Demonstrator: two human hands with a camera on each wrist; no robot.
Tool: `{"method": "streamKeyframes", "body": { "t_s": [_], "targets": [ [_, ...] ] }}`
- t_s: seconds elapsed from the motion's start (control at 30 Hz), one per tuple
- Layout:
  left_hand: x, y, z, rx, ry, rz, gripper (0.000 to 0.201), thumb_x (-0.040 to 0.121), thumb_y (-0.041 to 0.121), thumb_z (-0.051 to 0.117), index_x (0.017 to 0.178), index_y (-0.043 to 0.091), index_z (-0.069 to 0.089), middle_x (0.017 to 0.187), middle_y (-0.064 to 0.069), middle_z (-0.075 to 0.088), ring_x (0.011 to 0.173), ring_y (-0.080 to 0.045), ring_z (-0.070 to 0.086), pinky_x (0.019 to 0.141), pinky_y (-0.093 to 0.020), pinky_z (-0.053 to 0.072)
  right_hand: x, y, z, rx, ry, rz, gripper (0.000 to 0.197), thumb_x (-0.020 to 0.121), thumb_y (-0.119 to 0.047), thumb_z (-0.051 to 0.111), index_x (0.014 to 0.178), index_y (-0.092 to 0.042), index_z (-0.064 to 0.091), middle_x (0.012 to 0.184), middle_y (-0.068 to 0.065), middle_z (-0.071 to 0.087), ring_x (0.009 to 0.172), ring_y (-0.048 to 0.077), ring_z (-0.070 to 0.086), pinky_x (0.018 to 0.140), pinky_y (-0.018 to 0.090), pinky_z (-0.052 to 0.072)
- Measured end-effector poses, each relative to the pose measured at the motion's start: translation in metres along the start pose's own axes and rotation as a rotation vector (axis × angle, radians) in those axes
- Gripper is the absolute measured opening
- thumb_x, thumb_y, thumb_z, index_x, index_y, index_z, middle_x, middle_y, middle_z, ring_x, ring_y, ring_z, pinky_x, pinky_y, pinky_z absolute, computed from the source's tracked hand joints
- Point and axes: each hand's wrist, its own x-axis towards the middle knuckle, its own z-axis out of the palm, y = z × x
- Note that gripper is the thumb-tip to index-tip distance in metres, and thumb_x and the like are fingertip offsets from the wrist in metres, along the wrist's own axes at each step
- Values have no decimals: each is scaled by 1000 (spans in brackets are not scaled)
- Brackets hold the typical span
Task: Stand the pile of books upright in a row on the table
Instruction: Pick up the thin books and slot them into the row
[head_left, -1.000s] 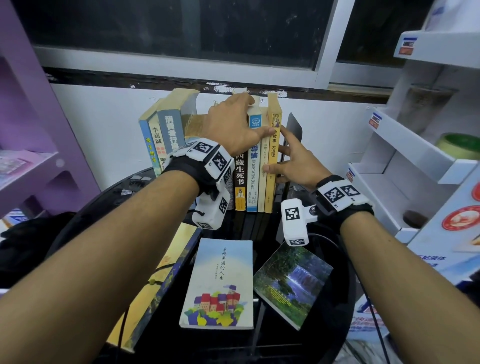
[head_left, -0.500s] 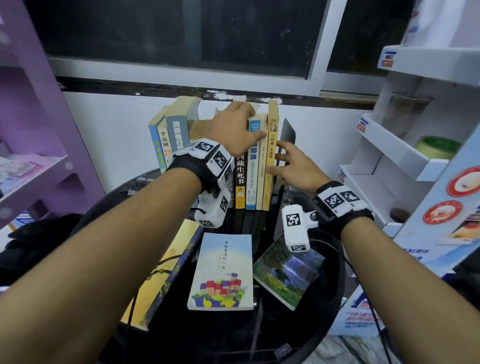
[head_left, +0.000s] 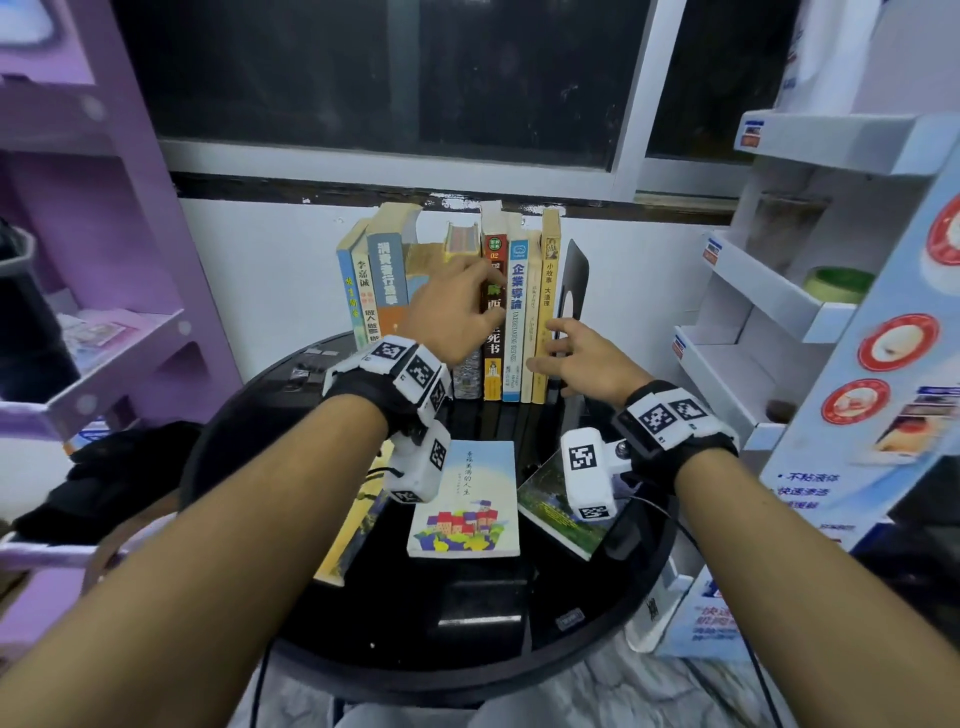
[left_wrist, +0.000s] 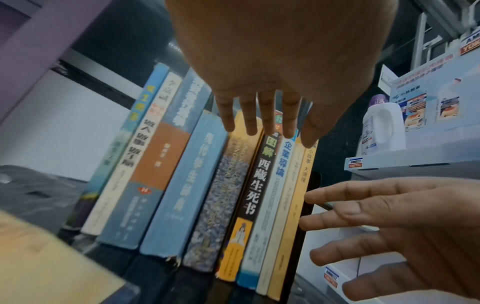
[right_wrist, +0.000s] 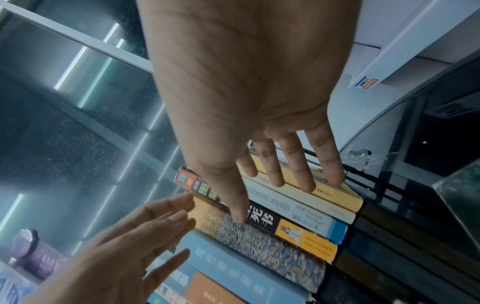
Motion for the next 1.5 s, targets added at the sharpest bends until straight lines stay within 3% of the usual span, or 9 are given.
{"method": "streamKeyframes", "body": {
  "t_s": [0.13,0.23,0.4,0.5,0.73,0.9,1.13,1.3,1.5],
  "targets": [
    [-26,-5,7,-16,-156,-84,41,93,27,58,132,17,51,140,-2,49,124,-19,48,100,-31,36,-10,0,16,-101,-70,16,66,88,-30,69,145,-19,37,132,2,54,115,20,56,87,37,54],
    [-42,-13,16,-59,-359,-163,50,93,24,60,139,16,44,144,-4,48,126,-20,48,96,-26,34,-16,2,29,-160,-133,42,63,87,-34,69,141,-18,42,132,2,55,116,18,54,79,29,51],
    [-59,-30,30,-101,-592,-320,61,92,28,61,147,19,35,150,-2,41,135,-22,42,109,-33,34,-21,6,45,-275,-199,76,67,85,-36,72,142,-17,43,140,4,52,126,20,50,105,33,41],
    [-65,-37,36,-117,-719,-384,71,90,31,64,150,22,27,154,-1,35,140,-22,35,113,-35,29,-24,9,52,-336,-233,96,70,85,-36,72,143,-14,41,141,7,51,127,20,49,102,28,38],
    [-67,-42,42,27,-883,-375,87,84,35,72,152,19,21,155,-3,32,140,-23,34,111,-34,31,-27,10,61,-446,-278,126,74,83,-38,74,144,-13,40,142,7,49,127,22,49,104,32,41],
    [-66,-40,47,162,-849,-302,89,77,35,78,148,18,28,149,-4,40,134,-24,41,105,-34,35,-28,10,67,-493,-285,133,79,78,-37,79,143,-14,41,140,5,49,125,21,48,98,27,40],
    [-69,-41,53,244,-782,-232,83,74,39,80,143,19,38,139,-6,46,127,-26,44,101,-34,37,-30,10,69,-510,-277,112,81,74,-37,83,141,-12,44,138,3,51,124,20,49,101,28,41],
    [-71,-45,52,147,-700,-213,79,67,34,86,134,16,50,126,-8,52,113,-23,50,86,-28,42,-29,11,71,-470,-253,95,60,68,-28,88,119,-14,59,118,2,61,102,15,56,84,26,47],
    [-76,-50,49,67,-633,-224,74,65,31,87,129,19,51,117,-4,42,111,-21,47,82,-25,36,-30,8,71,-325,-231,111,59,66,-12,89,114,-13,54,105,1,58,99,19,62,83,35,58]
  ]
}}
